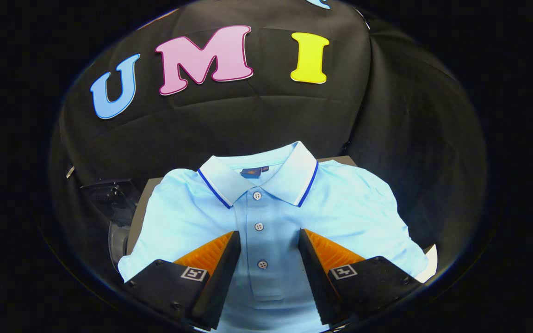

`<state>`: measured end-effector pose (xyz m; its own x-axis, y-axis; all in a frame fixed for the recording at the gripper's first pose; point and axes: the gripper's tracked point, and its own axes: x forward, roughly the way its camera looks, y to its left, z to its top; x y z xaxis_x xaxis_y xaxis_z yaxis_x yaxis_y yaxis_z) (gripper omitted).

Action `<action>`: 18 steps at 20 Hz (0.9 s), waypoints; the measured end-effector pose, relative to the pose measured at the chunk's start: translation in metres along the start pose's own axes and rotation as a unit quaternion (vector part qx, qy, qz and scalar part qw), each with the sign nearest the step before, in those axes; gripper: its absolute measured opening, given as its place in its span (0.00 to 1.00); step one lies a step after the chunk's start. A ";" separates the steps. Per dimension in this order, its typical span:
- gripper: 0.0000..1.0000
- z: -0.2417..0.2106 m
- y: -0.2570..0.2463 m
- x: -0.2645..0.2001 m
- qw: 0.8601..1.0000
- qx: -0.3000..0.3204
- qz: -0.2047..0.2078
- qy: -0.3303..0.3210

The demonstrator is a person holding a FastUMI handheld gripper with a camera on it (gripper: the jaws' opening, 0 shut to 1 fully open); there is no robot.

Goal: Put the clothes into the washing machine and then close the washing machine lid.

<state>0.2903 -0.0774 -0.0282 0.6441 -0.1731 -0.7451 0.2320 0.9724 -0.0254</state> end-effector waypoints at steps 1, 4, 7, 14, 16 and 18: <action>0.81 0.000 0.000 0.000 1.000 -0.001 0.002 0.004; 0.81 0.000 0.000 -0.001 1.000 -0.003 0.007 0.016; 0.59 0.000 0.002 -0.001 1.000 0.004 0.010 0.014; 0.59 -0.002 0.002 0.000 0.999 0.000 0.014 0.029; 0.30 0.002 0.003 -0.004 0.999 0.014 0.016 0.024; 0.30 0.000 0.003 -0.003 1.000 0.013 0.013 0.024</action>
<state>0.2896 -0.0741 -0.0260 0.6151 -0.1395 -0.7760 0.2343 0.9721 0.0109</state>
